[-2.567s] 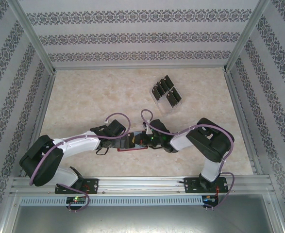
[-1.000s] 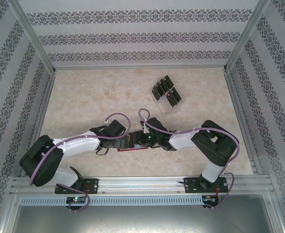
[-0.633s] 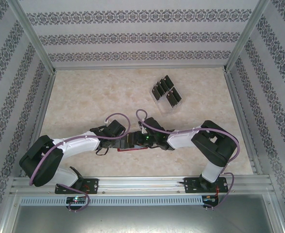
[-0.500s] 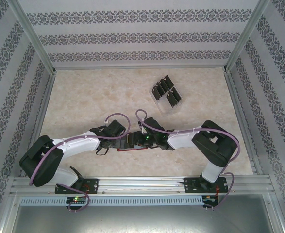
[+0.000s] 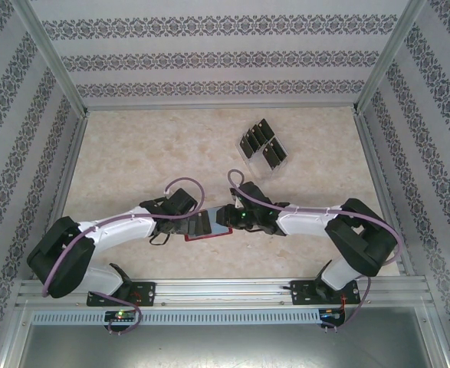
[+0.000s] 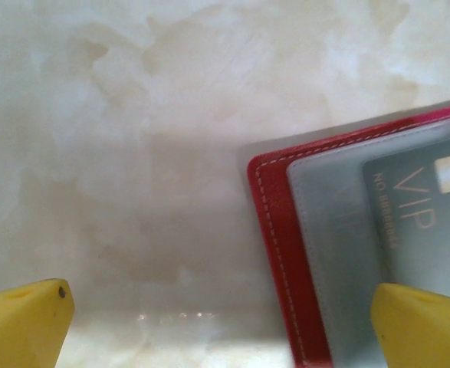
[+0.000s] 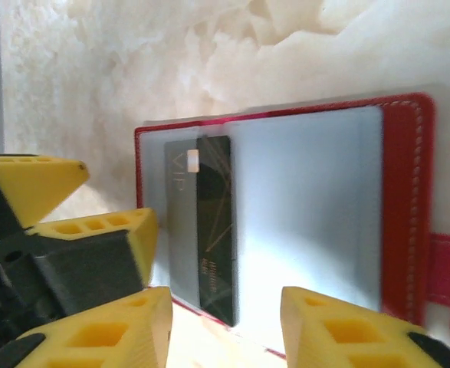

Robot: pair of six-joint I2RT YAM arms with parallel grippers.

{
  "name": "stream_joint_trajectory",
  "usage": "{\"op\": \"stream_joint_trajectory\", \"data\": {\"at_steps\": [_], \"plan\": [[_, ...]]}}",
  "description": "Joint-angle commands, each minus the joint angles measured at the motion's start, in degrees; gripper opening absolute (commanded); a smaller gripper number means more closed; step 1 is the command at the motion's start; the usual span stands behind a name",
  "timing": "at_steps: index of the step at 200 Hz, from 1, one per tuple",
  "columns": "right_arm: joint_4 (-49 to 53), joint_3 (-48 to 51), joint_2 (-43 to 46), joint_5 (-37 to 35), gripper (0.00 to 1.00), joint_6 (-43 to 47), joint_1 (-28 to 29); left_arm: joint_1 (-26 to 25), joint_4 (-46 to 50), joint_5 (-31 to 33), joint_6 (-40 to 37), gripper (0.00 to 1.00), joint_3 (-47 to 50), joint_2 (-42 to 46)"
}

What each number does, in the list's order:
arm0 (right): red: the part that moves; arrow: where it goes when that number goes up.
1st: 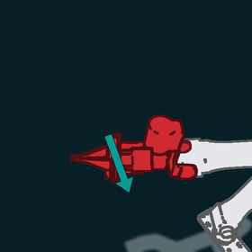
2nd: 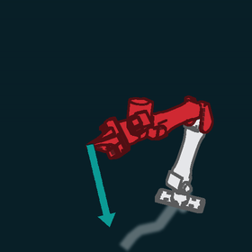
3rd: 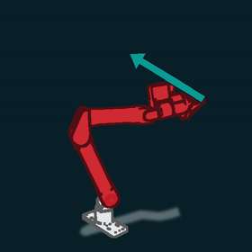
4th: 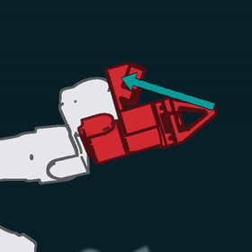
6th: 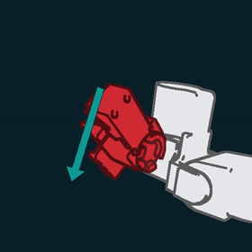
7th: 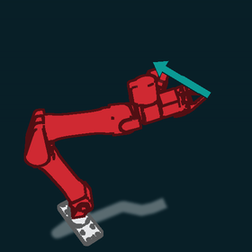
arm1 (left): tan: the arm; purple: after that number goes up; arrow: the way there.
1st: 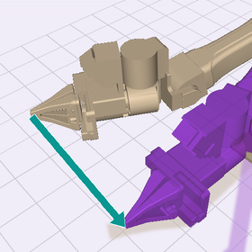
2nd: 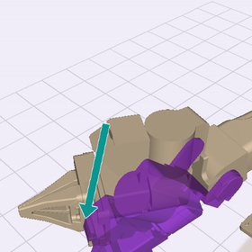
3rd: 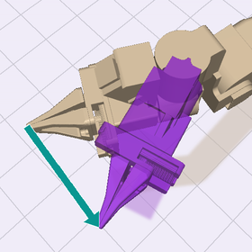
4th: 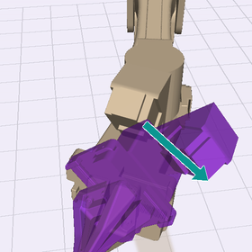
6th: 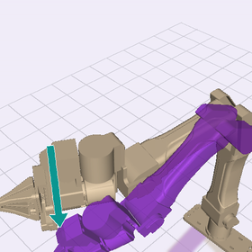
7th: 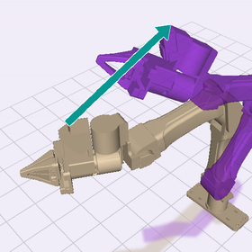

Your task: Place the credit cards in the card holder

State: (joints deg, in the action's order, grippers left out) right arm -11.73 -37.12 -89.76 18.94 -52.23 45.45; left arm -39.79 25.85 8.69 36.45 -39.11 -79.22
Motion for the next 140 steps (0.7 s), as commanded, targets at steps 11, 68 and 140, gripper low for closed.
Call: {"op": "stream_joint_trajectory", "data": {"at_steps": [11,68,140], "plan": [[-0.51,0.67,-2.09,0.48,0.06,0.63,-0.26,-0.72,2.07,-1.42,-0.79,1.0,-3.65,0.69],[-2.29,1.77,-4.66,0.22,0.0,0.22,-0.32,-2.36,0.03,-2.76,-0.73,1.0,-7.97,-3.94],[-3.2,2.58,-5.3,0.0,0.0,-0.15,-0.3,-5.01,-3.58,-3.21,0.29,1.0,-11.19,-11.02]]}}
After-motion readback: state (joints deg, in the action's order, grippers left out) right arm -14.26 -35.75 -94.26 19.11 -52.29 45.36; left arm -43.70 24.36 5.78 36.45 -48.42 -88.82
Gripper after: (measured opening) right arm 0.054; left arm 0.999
